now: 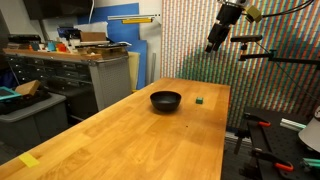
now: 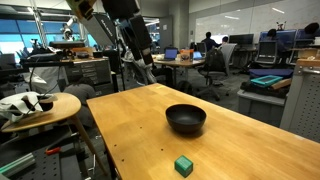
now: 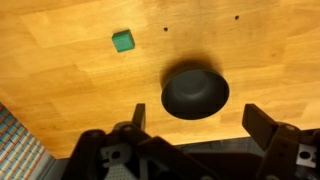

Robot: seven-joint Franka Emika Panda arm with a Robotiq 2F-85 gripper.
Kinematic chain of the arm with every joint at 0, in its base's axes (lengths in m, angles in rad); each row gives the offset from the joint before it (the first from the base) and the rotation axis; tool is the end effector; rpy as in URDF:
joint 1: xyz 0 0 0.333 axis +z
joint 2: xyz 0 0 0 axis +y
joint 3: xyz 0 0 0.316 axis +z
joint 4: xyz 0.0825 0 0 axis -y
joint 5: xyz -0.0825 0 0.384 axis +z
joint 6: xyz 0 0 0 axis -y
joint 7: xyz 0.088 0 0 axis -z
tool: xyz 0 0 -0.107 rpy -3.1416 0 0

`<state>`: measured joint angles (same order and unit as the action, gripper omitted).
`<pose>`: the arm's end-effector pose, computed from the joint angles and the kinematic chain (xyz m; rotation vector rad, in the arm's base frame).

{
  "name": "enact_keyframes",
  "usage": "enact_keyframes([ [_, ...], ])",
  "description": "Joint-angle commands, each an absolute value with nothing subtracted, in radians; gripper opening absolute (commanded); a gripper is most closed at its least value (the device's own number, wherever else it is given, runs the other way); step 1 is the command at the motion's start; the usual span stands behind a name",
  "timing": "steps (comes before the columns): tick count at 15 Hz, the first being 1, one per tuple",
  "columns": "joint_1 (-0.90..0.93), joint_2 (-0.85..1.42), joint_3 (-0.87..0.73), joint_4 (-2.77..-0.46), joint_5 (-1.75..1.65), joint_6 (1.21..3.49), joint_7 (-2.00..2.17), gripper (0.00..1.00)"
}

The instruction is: Put the green block in the black bowl

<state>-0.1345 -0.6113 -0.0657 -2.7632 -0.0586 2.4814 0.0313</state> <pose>0.3633 -0.0725 0.4241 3.0552 -0.2843 0.5071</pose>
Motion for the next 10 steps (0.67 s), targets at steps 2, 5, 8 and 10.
enact_keyframes([
  [2,-0.168,-0.482,-0.089,-2.763,-0.1,2.631,-0.008,1.0],
  [5,-0.187,-0.399,-0.098,-2.764,-0.113,2.708,-0.015,1.0],
  [8,-0.204,-0.32,-0.106,-2.765,-0.134,2.769,-0.024,1.0],
  [10,-0.209,-0.27,-0.116,-2.765,-0.136,2.808,-0.031,1.0],
])
